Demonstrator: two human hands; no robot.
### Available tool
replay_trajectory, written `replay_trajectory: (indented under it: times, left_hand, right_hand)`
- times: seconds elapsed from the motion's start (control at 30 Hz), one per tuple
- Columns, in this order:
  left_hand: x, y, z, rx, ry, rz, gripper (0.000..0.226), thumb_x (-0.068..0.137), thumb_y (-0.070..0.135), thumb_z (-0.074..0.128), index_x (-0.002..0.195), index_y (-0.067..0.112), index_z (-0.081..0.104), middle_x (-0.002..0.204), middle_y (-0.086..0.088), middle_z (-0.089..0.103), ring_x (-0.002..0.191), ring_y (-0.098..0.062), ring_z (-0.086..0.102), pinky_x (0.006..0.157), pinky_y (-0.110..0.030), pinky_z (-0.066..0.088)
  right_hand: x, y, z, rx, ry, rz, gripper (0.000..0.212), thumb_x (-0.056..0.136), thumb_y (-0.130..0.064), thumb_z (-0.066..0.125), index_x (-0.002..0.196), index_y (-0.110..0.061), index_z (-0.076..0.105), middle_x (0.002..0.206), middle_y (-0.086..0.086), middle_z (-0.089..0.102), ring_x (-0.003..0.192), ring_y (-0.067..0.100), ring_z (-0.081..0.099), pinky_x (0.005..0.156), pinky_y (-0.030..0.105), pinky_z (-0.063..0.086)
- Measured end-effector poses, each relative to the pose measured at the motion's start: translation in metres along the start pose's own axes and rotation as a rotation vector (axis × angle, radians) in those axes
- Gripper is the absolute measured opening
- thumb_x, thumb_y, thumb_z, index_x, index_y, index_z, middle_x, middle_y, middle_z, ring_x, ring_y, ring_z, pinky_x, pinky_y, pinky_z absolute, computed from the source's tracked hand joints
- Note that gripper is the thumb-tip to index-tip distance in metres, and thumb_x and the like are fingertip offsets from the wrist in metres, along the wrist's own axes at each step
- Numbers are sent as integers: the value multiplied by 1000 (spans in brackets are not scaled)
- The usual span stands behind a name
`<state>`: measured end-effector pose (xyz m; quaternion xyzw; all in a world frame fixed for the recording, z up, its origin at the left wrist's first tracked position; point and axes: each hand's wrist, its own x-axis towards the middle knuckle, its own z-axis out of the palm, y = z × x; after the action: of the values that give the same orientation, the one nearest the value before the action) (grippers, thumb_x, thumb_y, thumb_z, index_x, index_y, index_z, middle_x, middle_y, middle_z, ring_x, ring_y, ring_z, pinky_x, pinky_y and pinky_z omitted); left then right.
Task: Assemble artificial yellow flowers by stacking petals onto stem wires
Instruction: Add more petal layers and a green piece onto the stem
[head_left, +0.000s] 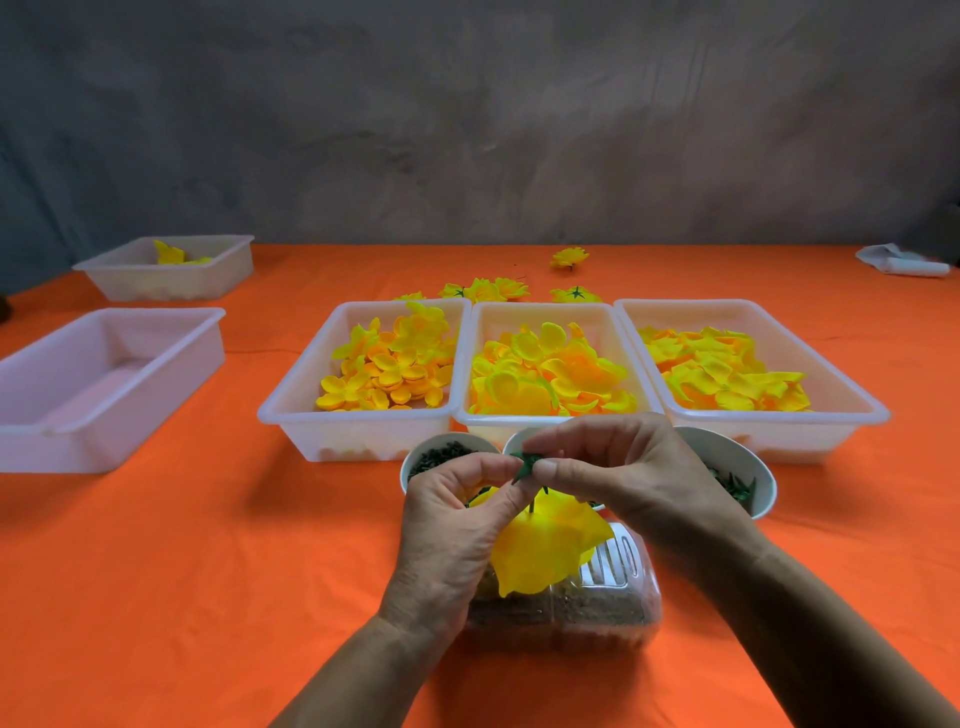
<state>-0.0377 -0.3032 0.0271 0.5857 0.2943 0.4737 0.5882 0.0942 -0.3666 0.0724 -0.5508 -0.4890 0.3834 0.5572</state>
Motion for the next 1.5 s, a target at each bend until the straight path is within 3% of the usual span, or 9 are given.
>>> replay_trajectory:
  times: [0.1,0.23,0.63,0.73,0.83,0.97,1.03,1.2,1.5]
  left_hand:
    - [0,0,0,-21,-16,-18,28,52,44,76,70,23,76,71,7,70,71,-7,61,70,-20,48]
    - [0,-1,-1,2,10,-24,27,53,41,76,68,19,75,70,9,70,69,-4,62,67,-17,48]
    - [-4,-2,-4,52,56,-41,16,65,8,82,64,21,74,68,7,70,69,-4,61,68,-18,48]
    - [-5,3,-5,-12,60,-98,11,64,17,67,63,24,75,67,8,70,68,-1,60,64,-12,46]
    - [-4,6,-3,-26,40,-125,15,80,12,70,66,15,75,65,7,68,66,0,59,62,-9,45]
    - [-3,4,2,34,88,-146,9,78,5,71,69,4,72,78,1,70,78,-4,63,70,-11,47]
    - [-3,3,1,89,100,-159,13,77,5,72,64,4,70,87,1,69,84,-4,62,71,-13,45]
    - [-3,0,-1,210,106,-186,16,78,7,71,62,7,70,105,-1,63,101,-6,57,78,-19,41]
    - [-4,3,-1,276,73,-183,22,79,11,72,58,16,68,116,4,59,111,-8,54,89,-27,40]
  right_hand:
    - [3,1,0,-32,-9,-24,15,75,-1,73,88,-8,75,76,5,74,65,2,64,55,10,44]
    - [5,5,0,-42,-5,-20,13,76,0,73,88,-6,74,72,5,72,54,-4,57,48,6,39]
    - [2,12,-1,46,-16,-15,17,71,3,71,88,1,73,89,17,72,81,14,69,70,18,53]
    - [1,10,0,-1,-28,-22,16,75,8,68,88,-1,74,90,18,72,81,14,68,73,21,55]
    - [1,7,1,-82,-55,-31,22,78,7,68,83,-13,77,89,16,72,80,15,66,79,33,53]
    - [1,9,1,-194,-31,2,27,77,1,71,76,-26,78,81,11,74,75,19,62,78,56,50]
    - [1,13,1,-271,-19,21,22,76,-5,75,77,-27,77,77,5,74,71,15,61,71,52,53]
    - [2,21,-1,-410,-13,4,13,74,-15,78,83,-24,78,70,-7,69,61,-2,55,57,20,42]
    - [4,22,-3,-320,-53,14,13,74,-8,78,79,-20,77,71,4,72,65,8,60,61,27,48]
